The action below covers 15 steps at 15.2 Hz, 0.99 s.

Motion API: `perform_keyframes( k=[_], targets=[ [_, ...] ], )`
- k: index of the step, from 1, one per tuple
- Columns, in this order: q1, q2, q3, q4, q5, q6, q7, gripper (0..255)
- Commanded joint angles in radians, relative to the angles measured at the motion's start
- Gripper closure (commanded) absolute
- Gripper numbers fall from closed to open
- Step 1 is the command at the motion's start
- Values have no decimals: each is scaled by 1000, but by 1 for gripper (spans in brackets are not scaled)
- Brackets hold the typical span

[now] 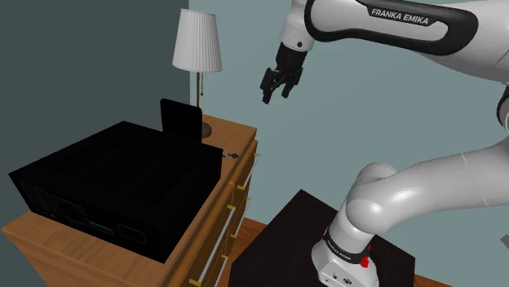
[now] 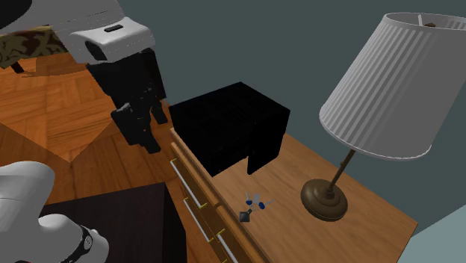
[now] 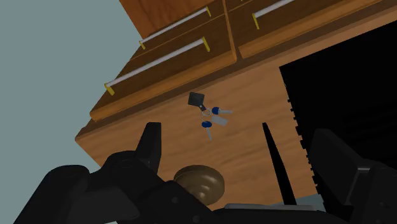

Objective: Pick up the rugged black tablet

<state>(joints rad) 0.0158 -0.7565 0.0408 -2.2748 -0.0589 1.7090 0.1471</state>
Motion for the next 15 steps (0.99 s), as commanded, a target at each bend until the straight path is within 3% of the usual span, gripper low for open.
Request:
perform_keyframes(
  k=[1, 8, 15],
  targets=[
    [0, 0, 0, 0, 0, 0, 0, 0],
    [48, 320, -26, 200, 13, 42, -144, 0],
    [85, 633, -22, 457, 36, 18, -280, 0]
  ],
)
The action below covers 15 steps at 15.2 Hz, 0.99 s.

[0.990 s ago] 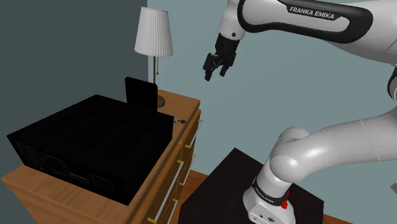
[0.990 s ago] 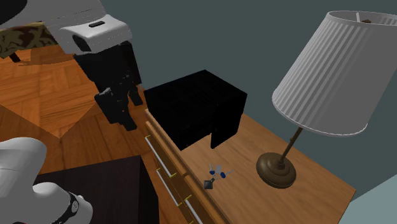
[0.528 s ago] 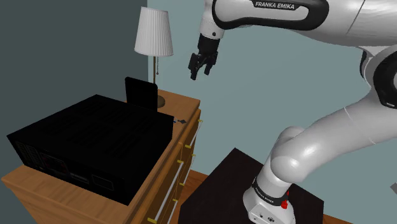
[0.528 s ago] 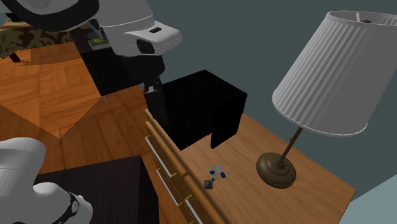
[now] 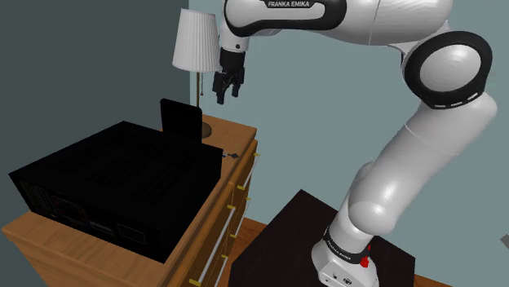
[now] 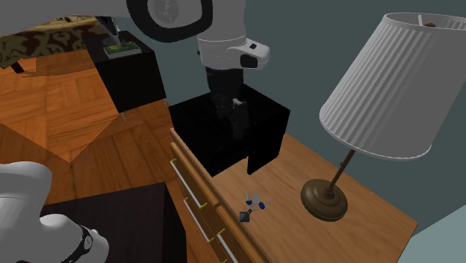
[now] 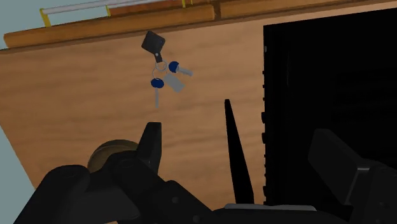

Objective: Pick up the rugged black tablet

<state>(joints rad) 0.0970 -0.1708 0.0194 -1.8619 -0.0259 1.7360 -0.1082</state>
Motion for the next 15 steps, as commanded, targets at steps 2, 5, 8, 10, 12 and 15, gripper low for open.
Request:
perform_keyframes(
  k=[2, 5, 8, 10, 12, 15],
  targets=[
    [12, 137, 6, 128, 8, -28, -60, 0],
    [25, 273, 19, 267, 11, -66, -109, 0],
    [33, 347, 28, 333, 11, -77, -134, 0],
    [33, 345, 28, 303, 11, -50, -134, 0],
    [32, 343, 28, 274, 11, -22, -134, 0],
    [32, 343, 27, 239, 11, 13, -134, 0]
  ],
)
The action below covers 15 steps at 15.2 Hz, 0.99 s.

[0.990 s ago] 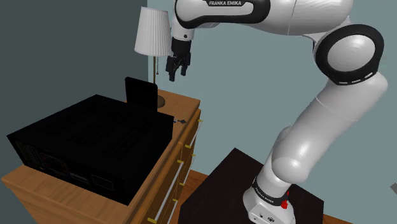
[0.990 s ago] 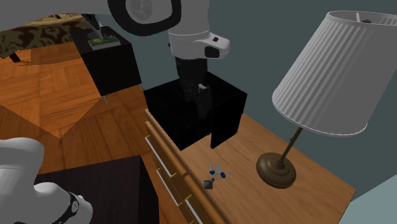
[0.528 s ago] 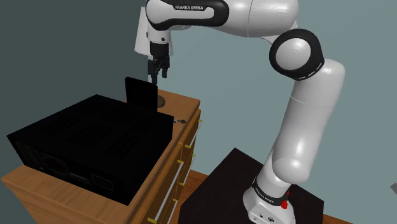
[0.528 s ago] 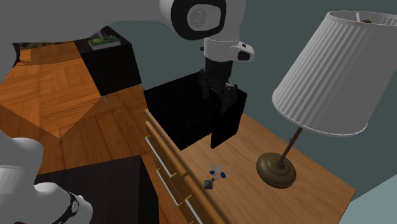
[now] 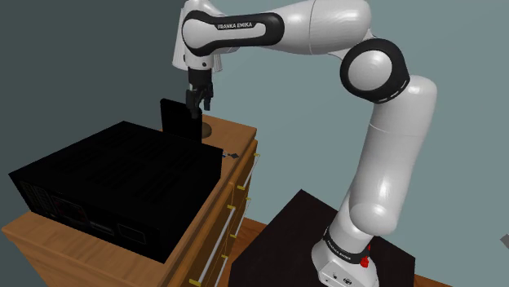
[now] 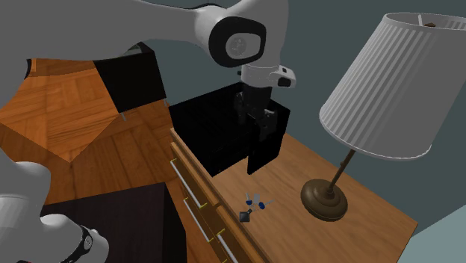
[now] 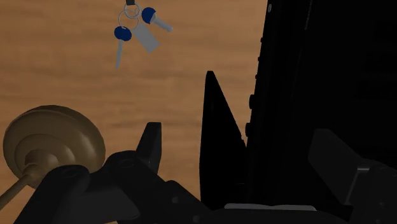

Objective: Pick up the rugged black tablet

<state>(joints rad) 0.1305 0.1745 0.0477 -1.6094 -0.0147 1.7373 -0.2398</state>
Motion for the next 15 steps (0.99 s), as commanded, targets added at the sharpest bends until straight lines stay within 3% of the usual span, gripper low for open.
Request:
perform_keyframes(
  k=[1, 2, 11, 15],
  targets=[
    [-1, -2, -1, -13, 0, 11, -2, 0],
    [-2, -3, -1, -13, 0, 10, -3, 255],
    [-1, -2, -1, -13, 0, 11, -2, 255],
    [-1, -1, -1, 42, 0, -43, -2, 255]
  ],
)
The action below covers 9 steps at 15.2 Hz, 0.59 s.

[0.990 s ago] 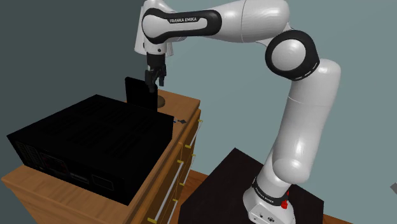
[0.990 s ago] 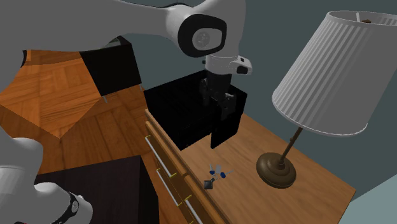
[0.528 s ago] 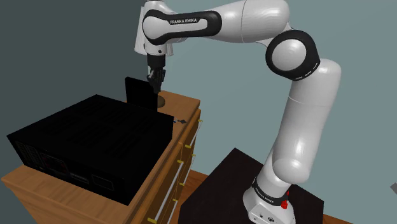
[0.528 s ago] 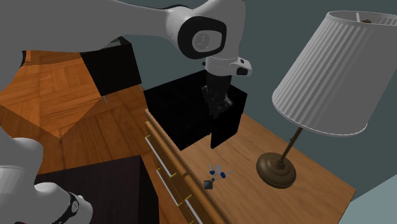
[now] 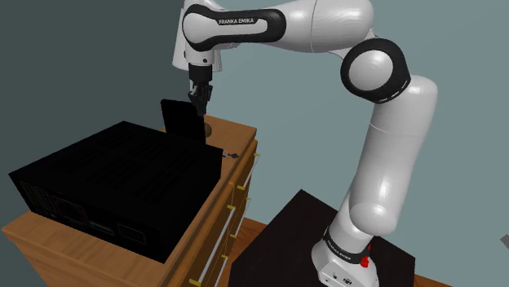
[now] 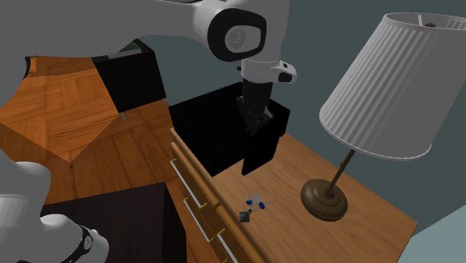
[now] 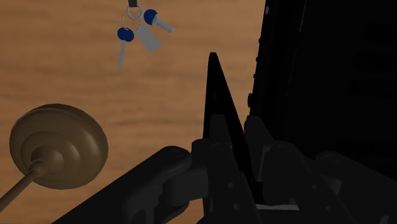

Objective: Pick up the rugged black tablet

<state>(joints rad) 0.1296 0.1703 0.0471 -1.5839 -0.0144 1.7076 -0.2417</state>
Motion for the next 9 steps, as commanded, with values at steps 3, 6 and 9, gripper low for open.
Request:
perform_keyframes(
  k=[3, 6, 9],
  targets=[
    [0, 6, 0, 62, 0, -55, -1, 255],
    [1, 12, 0, 110, -1, -98, -1, 255],
    [1, 21, 0, 163, -1, -141, -1, 255]
  ],
)
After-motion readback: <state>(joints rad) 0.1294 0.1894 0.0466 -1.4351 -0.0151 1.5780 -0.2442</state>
